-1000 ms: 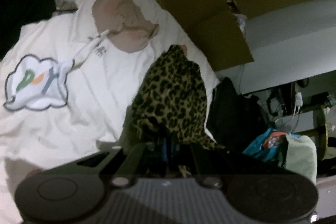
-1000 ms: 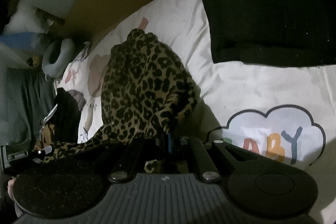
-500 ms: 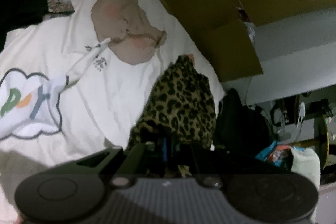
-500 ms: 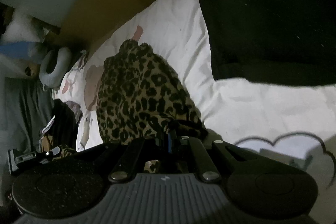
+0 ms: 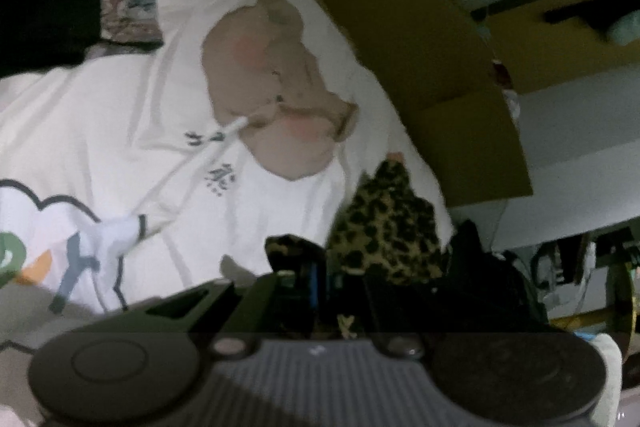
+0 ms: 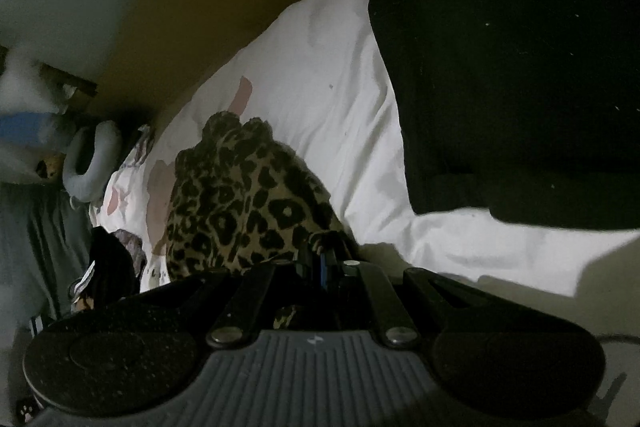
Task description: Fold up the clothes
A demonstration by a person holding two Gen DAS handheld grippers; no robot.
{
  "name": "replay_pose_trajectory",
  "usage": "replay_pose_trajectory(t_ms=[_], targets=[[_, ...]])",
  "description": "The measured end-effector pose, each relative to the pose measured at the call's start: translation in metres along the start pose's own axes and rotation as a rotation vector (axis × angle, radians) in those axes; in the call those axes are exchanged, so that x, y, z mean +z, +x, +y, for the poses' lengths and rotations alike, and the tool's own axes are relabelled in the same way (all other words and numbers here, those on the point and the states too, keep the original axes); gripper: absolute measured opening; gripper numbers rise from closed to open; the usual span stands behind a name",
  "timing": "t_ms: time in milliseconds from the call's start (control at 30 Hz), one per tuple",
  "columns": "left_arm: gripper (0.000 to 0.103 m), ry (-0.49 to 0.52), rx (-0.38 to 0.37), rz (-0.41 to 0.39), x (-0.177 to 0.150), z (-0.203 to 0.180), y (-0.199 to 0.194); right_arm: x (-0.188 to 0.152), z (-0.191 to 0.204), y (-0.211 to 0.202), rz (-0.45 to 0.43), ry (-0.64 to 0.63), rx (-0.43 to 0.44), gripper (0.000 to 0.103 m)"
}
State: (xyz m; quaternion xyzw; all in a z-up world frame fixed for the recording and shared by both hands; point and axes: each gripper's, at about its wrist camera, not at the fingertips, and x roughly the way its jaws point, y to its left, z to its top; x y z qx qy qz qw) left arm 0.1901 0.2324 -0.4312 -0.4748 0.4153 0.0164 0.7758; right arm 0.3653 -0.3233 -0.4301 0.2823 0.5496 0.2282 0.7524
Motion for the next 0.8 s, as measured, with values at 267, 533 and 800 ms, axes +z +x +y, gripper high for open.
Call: replay_pose_trajectory(t_ms=[267,533,800], targets=[[0.034,-0.034,0.001,0.052,-0.006,0.010,0.017,0.005,-0.002,0.010,0.008,0.028,0.013,0.018],[0.057,-0.057,-0.025,0.083,-0.022,0.009,0.023,-0.012,-0.005,0.005,0.023,0.089,0.077,0.052],[0.058,-0.105,-0.073,0.120,-0.031,0.010,0.037,-0.014,0.000,0.023,0.064,0.086,0.120,0.054]])
